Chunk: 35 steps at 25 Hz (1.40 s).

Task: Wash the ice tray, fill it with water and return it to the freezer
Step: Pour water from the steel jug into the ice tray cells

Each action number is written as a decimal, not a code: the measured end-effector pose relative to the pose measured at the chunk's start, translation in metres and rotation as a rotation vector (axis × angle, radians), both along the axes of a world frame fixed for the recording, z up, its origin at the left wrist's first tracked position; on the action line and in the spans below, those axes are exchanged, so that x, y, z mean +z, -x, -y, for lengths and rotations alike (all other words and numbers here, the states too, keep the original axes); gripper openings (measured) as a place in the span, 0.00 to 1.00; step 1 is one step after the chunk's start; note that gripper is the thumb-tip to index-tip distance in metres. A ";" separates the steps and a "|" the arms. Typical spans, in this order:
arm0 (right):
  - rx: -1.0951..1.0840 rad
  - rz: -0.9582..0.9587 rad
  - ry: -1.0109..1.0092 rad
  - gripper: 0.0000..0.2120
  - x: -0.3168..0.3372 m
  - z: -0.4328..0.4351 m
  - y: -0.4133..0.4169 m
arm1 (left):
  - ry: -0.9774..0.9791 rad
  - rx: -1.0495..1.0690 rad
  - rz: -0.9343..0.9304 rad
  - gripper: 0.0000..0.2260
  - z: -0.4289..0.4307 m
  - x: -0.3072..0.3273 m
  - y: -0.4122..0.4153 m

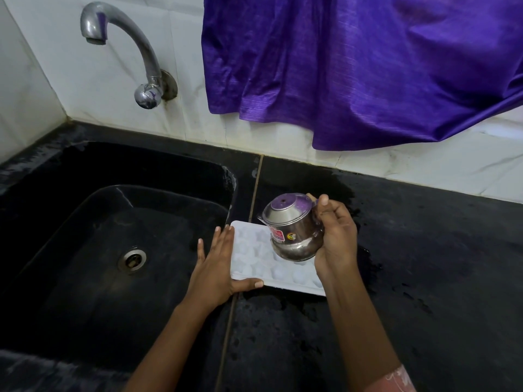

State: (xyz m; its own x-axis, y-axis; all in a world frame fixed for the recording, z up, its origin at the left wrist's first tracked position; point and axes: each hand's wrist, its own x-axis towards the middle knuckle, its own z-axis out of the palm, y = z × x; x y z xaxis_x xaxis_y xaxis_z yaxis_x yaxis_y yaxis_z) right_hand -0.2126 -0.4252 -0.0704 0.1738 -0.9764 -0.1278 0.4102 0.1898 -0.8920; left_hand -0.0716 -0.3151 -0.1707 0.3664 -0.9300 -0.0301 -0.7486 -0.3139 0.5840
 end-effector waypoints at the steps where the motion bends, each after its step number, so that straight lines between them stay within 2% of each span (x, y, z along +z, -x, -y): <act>1: 0.004 -0.003 0.002 0.03 0.000 0.000 -0.002 | 0.003 -0.001 -0.001 0.65 0.001 0.000 0.000; 13: -0.007 -0.120 0.043 0.04 0.000 0.001 -0.009 | 0.003 0.000 0.004 0.65 0.000 -0.001 0.001; 22: 0.004 -0.115 0.050 0.04 0.001 0.000 -0.009 | 0.009 0.001 0.002 0.65 0.001 -0.003 0.000; 26: 0.002 -0.039 0.008 0.04 -0.001 0.000 -0.008 | 0.013 0.000 -0.006 0.65 0.000 -0.002 0.001; 31: 0.019 0.142 -0.038 0.10 -0.001 0.002 0.001 | 0.015 0.000 -0.008 0.65 -0.001 -0.001 0.000; 35: 0.006 0.159 -0.015 0.10 0.006 0.005 0.018 | 0.008 -0.003 0.009 0.65 -0.001 -0.001 0.001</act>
